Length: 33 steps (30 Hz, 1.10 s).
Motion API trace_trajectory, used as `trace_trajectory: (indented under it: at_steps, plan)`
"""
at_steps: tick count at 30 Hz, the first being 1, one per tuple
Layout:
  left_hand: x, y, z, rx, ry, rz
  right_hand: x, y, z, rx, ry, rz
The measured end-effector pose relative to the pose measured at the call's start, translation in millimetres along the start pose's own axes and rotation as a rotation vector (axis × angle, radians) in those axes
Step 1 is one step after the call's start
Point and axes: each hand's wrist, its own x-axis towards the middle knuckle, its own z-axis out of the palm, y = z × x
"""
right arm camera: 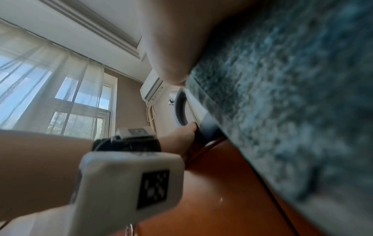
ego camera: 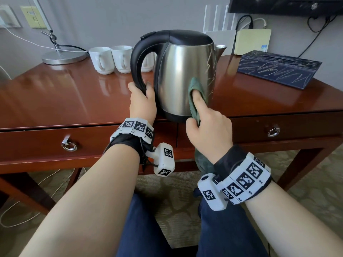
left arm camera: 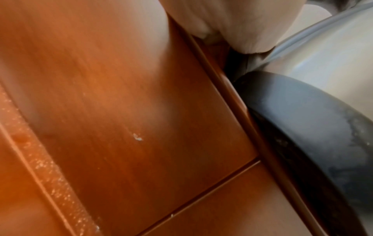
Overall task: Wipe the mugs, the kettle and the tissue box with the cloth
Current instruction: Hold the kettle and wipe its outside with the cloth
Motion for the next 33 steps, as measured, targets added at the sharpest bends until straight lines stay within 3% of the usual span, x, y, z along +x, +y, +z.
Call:
trace_trajectory:
  at_steps: [11, 22, 33]
  plan:
    - [9.3, -5.8, 0.9, -0.045, -0.026, -0.004, -39.9, 20.3, 36.8, -0.061, -0.070, -0.085]
    - [42.8, -18.0, -1.0, -0.113, -0.173, -0.134, -46.9, 35.4, 33.4, 0.026, -0.075, -0.183]
    - [59.3, -32.5, 4.8, -0.138, -0.185, -0.148, -37.5, 46.9, 26.3, -0.004, -0.048, -0.256]
